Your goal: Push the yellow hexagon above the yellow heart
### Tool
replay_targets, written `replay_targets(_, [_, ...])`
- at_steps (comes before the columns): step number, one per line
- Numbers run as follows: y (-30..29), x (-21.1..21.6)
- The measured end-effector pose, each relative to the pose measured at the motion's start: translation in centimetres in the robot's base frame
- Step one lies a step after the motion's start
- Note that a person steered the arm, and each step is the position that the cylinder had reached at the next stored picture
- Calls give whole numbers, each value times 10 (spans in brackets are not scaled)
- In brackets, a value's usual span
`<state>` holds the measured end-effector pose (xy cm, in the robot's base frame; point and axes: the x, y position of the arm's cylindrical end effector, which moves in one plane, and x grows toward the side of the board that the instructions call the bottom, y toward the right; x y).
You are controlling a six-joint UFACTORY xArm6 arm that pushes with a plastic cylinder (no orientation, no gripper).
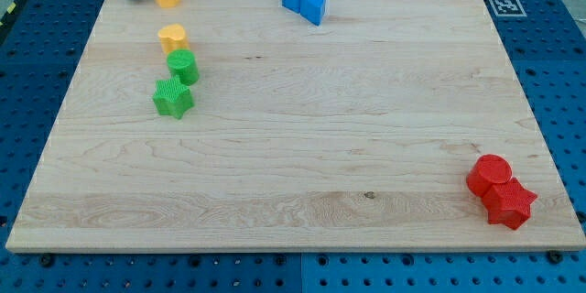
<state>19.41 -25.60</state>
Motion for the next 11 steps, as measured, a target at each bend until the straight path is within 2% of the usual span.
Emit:
replay_targets(3, [46,-3])
replay_targets(4, [45,0])
replay_targets(7, [51,57])
replay_targets(8, [51,61])
replay_targets(10, [33,34])
replay_targets(11, [33,34])
